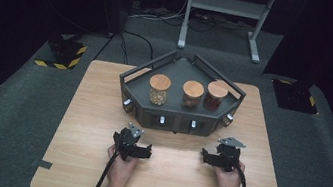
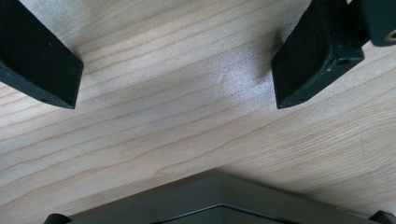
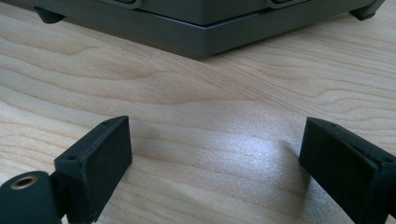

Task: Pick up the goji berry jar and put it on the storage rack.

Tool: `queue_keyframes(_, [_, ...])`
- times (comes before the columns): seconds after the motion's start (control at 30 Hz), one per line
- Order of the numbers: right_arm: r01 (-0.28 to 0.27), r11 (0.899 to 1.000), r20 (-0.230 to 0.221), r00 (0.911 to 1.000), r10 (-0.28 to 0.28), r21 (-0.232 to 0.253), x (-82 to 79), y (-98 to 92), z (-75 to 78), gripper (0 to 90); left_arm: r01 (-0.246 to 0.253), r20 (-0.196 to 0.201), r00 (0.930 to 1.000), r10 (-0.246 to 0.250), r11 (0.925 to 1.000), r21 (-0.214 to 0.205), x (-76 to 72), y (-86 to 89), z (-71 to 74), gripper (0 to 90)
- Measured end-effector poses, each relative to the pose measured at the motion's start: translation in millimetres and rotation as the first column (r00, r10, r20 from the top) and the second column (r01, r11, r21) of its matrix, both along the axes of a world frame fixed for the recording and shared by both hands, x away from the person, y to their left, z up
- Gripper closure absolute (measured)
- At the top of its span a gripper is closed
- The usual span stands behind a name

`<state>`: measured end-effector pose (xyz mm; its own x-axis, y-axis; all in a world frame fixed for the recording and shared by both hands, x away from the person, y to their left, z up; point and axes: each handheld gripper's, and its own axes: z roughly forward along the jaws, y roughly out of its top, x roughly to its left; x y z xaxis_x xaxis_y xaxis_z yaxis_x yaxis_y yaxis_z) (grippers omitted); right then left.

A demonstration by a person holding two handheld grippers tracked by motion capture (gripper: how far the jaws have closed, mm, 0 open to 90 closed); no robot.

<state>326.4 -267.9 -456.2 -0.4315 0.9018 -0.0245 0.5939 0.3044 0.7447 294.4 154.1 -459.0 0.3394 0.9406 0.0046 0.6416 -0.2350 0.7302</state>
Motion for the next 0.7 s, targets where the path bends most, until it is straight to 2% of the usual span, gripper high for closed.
queue_keyframes(0.7, [0.005, 1.0, -0.001, 1.0, -0.005, 0.001, -0.6, 0.7, -0.2, 8.5, -0.002, 0.001, 1.0, 0.002, 1.0, 0.0, -1.0, -0.3, -0.1, 2.4])
